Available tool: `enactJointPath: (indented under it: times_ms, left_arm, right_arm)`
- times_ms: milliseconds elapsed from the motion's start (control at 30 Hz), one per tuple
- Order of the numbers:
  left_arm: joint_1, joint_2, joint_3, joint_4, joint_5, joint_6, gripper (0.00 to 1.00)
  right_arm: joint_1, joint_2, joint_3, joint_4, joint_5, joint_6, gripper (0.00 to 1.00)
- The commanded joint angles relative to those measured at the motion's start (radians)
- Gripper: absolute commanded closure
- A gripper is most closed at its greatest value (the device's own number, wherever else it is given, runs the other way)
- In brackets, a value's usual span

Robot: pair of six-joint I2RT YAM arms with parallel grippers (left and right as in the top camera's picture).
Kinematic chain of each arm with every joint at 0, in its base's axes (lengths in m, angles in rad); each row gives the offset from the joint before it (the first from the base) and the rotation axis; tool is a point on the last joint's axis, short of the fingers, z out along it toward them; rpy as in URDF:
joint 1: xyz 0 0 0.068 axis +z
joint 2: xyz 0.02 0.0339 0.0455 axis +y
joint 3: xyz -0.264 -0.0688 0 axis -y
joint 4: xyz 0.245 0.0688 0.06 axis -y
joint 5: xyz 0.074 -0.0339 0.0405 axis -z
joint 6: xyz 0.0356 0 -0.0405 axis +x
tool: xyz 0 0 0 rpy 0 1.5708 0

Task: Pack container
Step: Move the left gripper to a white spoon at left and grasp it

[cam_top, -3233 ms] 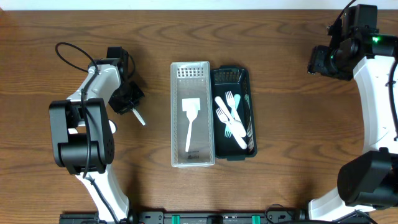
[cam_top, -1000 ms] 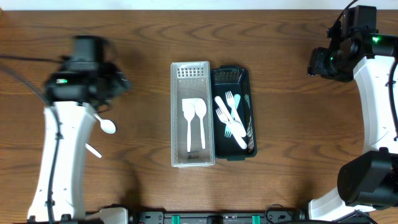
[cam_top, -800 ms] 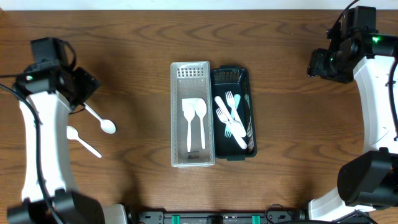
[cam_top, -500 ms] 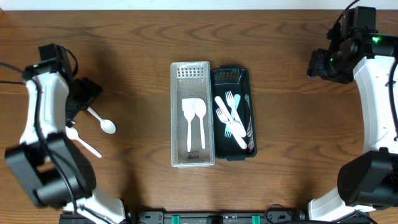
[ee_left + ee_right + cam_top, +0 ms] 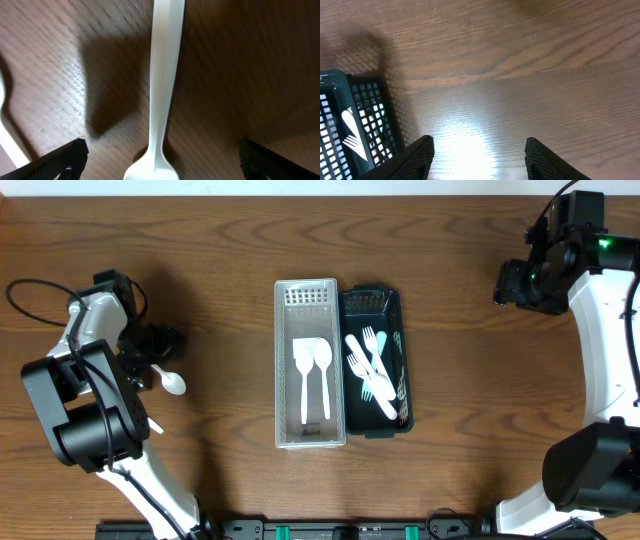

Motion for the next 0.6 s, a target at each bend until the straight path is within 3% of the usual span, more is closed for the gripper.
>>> enactJointPath:
  times_ms: [0,467,567]
  left_arm:
    - [0.001,0.010,-0.046,0.020,0.025,0.027,0.02]
    - [0.001,0.010,-0.127,0.056,0.037,0.046,0.02]
    - [0.001,0.010,-0.127,0.054,0.037,0.046,0.14]
  right_arm:
    - [-0.002,0.003,-0.006,-0.005,-0.004,-0.015,0.39]
    - [-0.002,0.003,-0.006,-0.008,-0.004,-0.015,0.38]
    - [-0.002,0.004,-0.006,-0.008,-0.004,-0.016,0.38]
